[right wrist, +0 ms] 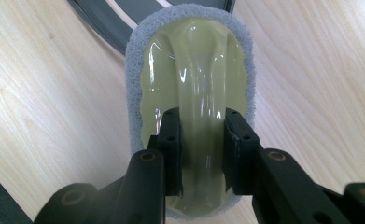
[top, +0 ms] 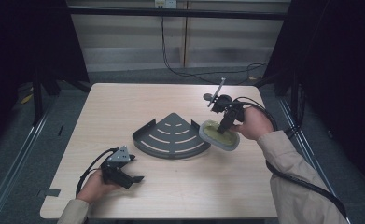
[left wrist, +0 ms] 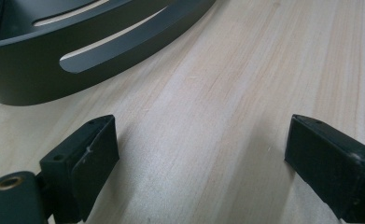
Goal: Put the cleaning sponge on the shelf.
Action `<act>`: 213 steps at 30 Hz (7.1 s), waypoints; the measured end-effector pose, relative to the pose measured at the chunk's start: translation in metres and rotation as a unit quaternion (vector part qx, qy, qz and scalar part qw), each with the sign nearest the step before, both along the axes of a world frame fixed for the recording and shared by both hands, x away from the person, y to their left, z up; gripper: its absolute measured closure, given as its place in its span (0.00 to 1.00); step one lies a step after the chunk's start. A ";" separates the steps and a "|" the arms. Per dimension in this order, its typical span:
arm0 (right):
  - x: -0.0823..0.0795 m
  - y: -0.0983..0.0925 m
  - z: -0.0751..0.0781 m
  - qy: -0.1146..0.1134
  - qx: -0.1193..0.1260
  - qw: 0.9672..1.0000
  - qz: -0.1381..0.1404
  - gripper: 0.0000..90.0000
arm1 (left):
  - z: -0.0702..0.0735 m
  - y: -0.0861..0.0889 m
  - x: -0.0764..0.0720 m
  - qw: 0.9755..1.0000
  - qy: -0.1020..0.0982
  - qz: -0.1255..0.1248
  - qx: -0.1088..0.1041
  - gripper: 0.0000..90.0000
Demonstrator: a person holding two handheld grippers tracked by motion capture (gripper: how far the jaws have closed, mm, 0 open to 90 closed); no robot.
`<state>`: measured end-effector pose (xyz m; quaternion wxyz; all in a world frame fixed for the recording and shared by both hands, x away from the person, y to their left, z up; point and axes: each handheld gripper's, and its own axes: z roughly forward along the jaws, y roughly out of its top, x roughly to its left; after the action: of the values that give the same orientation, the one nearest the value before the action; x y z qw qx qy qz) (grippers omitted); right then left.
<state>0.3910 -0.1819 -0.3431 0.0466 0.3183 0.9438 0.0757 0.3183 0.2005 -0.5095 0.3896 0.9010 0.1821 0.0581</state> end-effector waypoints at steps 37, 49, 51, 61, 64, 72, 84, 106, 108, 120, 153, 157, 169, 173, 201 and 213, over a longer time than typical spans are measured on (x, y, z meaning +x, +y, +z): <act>0.028 0.026 0.002 -0.018 0.012 0.999 -0.045 0.80 | 0.000 0.000 0.000 1.000 0.000 -0.002 0.001 0.10; 0.037 0.035 0.005 -0.016 0.014 0.998 -0.055 0.80 | 0.000 0.000 0.000 1.000 0.001 -0.001 -0.001 0.10; 0.038 0.037 0.005 -0.017 0.016 0.998 -0.057 0.80 | 0.000 0.000 0.000 1.000 0.001 -0.001 -0.001 0.10; 0.044 0.045 -0.001 -0.017 0.015 0.998 -0.055 0.80 | 0.000 0.000 0.000 1.000 0.002 -0.001 -0.002 0.10; 0.045 0.048 -0.002 -0.014 0.016 0.998 -0.056 0.80 | 0.000 0.000 0.000 1.000 0.001 -0.001 0.000 0.10; 0.049 0.054 -0.006 -0.012 0.018 0.998 -0.060 0.80 | 0.000 0.000 0.000 1.000 0.001 -0.001 -0.002 0.10; 0.053 0.061 -0.013 -0.009 0.020 0.998 -0.062 0.80 | 0.000 0.000 0.000 1.000 0.001 -0.003 0.000 0.10; 0.062 0.073 -0.025 -0.010 0.029 0.996 -0.079 0.80 | 0.000 0.000 0.000 1.000 0.001 -0.002 -0.001 0.10; 0.062 0.074 -0.025 -0.005 0.032 0.996 -0.085 0.80 | 0.000 0.000 0.000 1.000 0.001 -0.001 -0.001 0.10; 0.063 0.079 -0.038 0.007 0.031 0.996 -0.089 0.80 | 0.000 0.000 0.000 1.000 0.001 -0.001 -0.001 0.10; 0.062 0.082 -0.065 0.025 0.023 0.995 -0.089 0.80 | 0.000 0.000 0.000 1.000 0.001 -0.001 0.000 0.10; 0.062 0.081 -0.068 0.027 0.021 0.995 -0.095 0.79 | 0.000 0.000 0.000 1.000 0.000 -0.001 0.000 0.10; 0.063 0.080 -0.074 0.030 0.017 0.995 -0.094 0.79 | 0.000 0.000 0.000 1.000 0.000 0.000 0.000 0.10; 0.063 0.080 -0.077 0.034 0.016 0.995 -0.095 0.79 | 0.000 0.000 0.000 1.000 0.000 0.000 0.000 0.10; 0.064 0.077 -0.086 0.038 0.012 0.994 -0.099 0.78 | 0.000 0.000 0.000 1.000 0.001 -0.001 0.000 0.10; 0.063 0.078 -0.086 0.034 0.008 0.995 -0.098 0.72 | 0.000 0.000 0.000 1.000 0.001 -0.001 0.000 0.10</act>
<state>0.4545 -0.1036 -0.4292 0.0194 0.4124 0.9083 0.0677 0.3183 0.2003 -0.5096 0.3897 0.9010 0.1818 0.0573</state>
